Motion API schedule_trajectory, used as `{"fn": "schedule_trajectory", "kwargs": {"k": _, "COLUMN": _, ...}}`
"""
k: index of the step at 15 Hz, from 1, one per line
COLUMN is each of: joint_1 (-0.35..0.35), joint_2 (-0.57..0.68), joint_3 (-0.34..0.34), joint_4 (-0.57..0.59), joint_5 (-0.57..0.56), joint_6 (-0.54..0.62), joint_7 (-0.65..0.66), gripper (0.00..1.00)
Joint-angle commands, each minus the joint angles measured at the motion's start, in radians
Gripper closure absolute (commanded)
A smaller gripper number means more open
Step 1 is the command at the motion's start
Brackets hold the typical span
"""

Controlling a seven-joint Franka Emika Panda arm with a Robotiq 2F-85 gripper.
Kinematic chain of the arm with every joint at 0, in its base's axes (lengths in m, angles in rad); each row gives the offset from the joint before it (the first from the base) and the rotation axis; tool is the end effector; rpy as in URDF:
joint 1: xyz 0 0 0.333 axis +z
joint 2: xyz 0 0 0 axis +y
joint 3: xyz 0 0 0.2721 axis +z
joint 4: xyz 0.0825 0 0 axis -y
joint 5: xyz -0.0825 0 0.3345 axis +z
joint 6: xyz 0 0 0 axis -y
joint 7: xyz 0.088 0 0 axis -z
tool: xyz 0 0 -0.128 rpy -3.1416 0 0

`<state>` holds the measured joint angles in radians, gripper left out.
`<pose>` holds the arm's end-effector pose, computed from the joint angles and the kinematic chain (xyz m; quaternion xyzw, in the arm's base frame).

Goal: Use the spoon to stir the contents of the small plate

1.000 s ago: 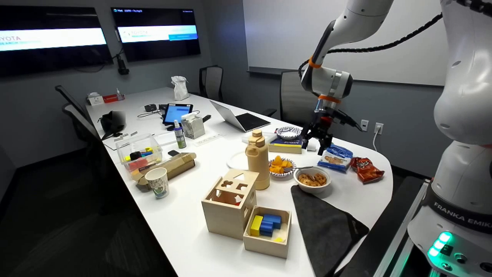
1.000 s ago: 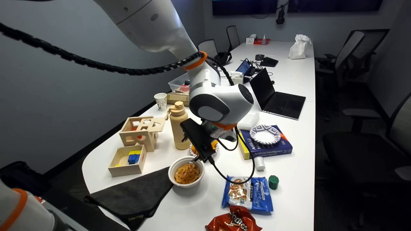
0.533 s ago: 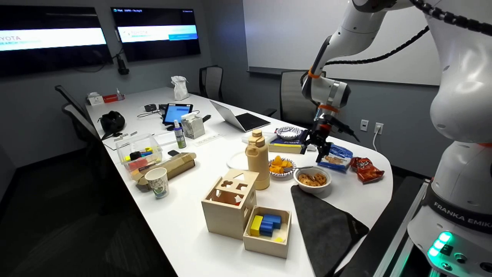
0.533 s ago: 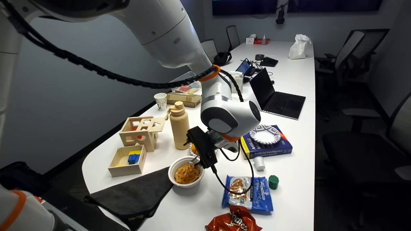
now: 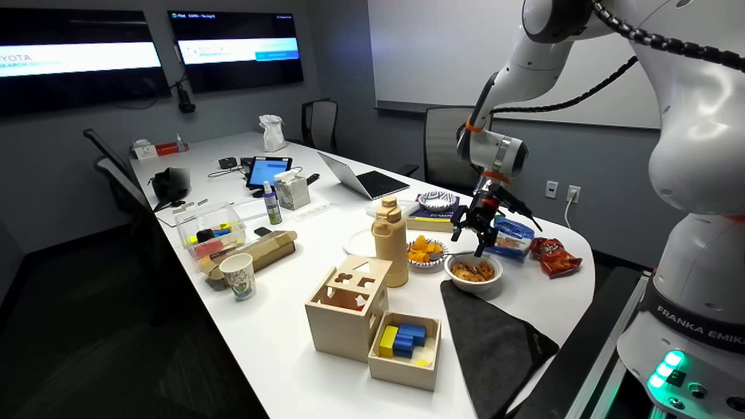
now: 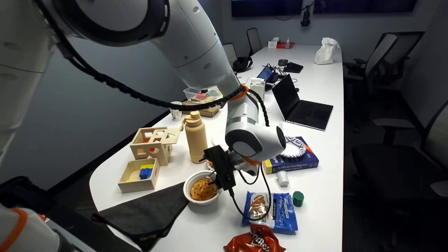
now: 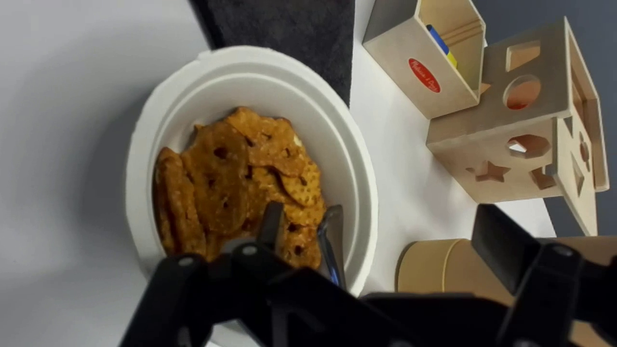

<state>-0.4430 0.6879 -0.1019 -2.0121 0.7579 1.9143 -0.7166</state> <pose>0.4121 -0.1837 0.0792 -0.8883 0.1739 0.1390 0.4018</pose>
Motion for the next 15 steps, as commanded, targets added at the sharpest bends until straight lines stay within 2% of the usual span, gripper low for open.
{"fn": "schedule_trajectory", "kwargs": {"k": 1, "joint_1": -0.024, "joint_2": 0.045, "joint_3": 0.008, "joint_4": 0.045, "joint_5": 0.034, "joint_6": -0.050, "joint_7": -0.016, "gripper": 0.00}}
{"fn": "schedule_trajectory", "kwargs": {"k": 8, "joint_1": -0.039, "joint_2": 0.084, "joint_3": 0.006, "joint_4": 0.061, "joint_5": 0.056, "joint_6": -0.089, "joint_7": -0.025, "gripper": 0.00}}
{"fn": "schedule_trajectory", "kwargs": {"k": 9, "joint_1": -0.041, "joint_2": 0.088, "joint_3": 0.005, "joint_4": 0.064, "joint_5": 0.060, "joint_6": -0.096, "joint_7": -0.027, "gripper": 0.25}}
{"fn": "schedule_trajectory", "kwargs": {"k": 10, "joint_1": -0.041, "joint_2": 0.087, "joint_3": 0.003, "joint_4": 0.061, "joint_5": 0.064, "joint_6": -0.099, "joint_7": -0.029, "gripper": 0.27}}
{"fn": "schedule_trajectory", "kwargs": {"k": 15, "joint_1": -0.047, "joint_2": 0.099, "joint_3": 0.000, "joint_4": 0.079, "joint_5": 0.073, "joint_6": -0.118, "joint_7": -0.028, "gripper": 0.67}}
